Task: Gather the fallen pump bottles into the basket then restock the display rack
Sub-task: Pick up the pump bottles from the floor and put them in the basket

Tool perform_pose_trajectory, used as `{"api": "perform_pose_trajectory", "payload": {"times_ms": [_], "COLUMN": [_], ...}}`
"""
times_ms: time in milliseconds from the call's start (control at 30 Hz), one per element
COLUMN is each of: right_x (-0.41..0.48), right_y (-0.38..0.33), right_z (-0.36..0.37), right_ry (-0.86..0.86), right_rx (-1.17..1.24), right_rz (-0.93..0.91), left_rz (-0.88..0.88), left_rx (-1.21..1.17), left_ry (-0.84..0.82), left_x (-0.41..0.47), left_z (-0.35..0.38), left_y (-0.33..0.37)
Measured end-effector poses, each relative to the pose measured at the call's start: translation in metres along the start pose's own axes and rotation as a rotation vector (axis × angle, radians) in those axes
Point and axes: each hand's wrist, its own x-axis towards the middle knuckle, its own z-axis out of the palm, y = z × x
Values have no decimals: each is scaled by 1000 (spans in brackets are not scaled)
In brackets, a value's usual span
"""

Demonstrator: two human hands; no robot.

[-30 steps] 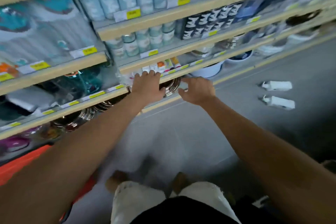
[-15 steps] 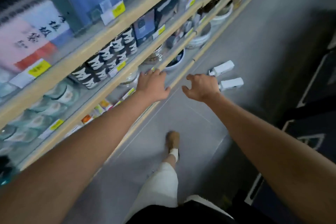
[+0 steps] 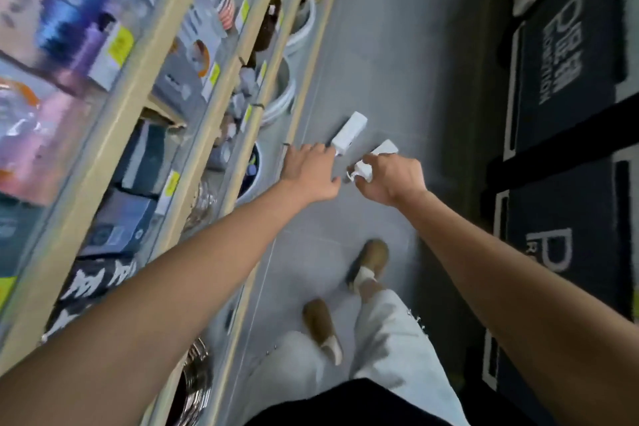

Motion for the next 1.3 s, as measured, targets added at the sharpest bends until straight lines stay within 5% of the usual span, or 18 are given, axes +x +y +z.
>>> {"api": "perform_pose_trajectory", "payload": {"times_ms": [367, 667, 1100, 1300], "right_x": [194, 334, 501, 540], "right_y": [144, 205, 306, 354], "right_z": [-7, 51, 298, 415], "right_ry": [-142, -264, -333, -231], "right_rx": [-33, -107, -152, -115], "right_rz": [13, -92, -85, -140], "left_rz": [-10, -106, -130, -231], "left_rx": [-119, -278, -312, -270], "left_ry": [-128, -193, -294, -292], "left_x": [245, 380, 571, 631], "left_z": [8, 87, 372, 498], "left_y": [44, 40, 76, 116]}}
